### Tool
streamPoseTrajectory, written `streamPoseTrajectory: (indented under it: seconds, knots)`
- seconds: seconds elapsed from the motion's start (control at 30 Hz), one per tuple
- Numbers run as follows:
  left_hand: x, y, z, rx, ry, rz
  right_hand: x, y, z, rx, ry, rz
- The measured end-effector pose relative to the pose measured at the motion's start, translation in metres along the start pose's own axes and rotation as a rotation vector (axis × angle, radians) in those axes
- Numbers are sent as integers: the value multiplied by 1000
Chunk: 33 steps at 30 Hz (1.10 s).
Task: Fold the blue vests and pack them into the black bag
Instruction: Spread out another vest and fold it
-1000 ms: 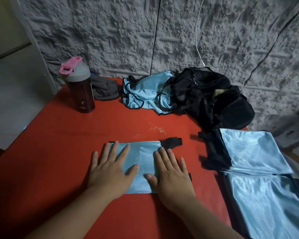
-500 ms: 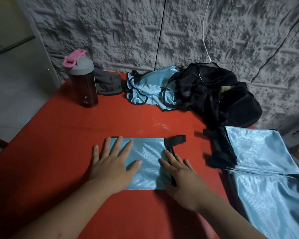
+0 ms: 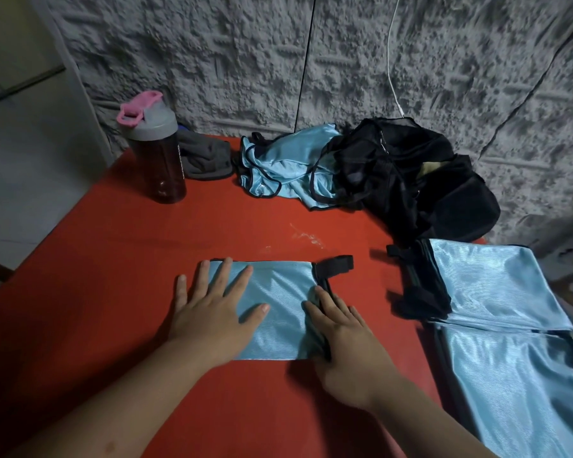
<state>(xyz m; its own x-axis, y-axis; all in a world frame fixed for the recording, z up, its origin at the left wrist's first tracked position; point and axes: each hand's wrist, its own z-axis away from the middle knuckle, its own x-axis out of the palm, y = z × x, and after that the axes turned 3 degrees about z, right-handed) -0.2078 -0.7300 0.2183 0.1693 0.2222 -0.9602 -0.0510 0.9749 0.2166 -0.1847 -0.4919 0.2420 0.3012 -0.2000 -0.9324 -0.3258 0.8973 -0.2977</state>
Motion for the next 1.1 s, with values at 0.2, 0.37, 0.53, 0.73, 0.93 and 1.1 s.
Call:
streamPoseTrajectory:
  seconds: [0.2,0.37,0.53,0.73,0.93,1.1]
  knots:
    - [-1,1,0,-5,-7,-5,-3,10,-6,-116,7,-47]
    - [-1,1,0,-1,-6,-1,-4,-1,-2,-96,131,-30]
    - [0,0,0,11,-7,-1,-8,2,1,-98,121,10]
    - [-13,9,0,58,42,-49,-28,5,2,-61,80,3]
    - [-6,22,-1,210,48,-20,-2,-16,-3,-150,189,22]
    - [4,17,-1,169,45,-44,18,-8,-7,-7,98,226]
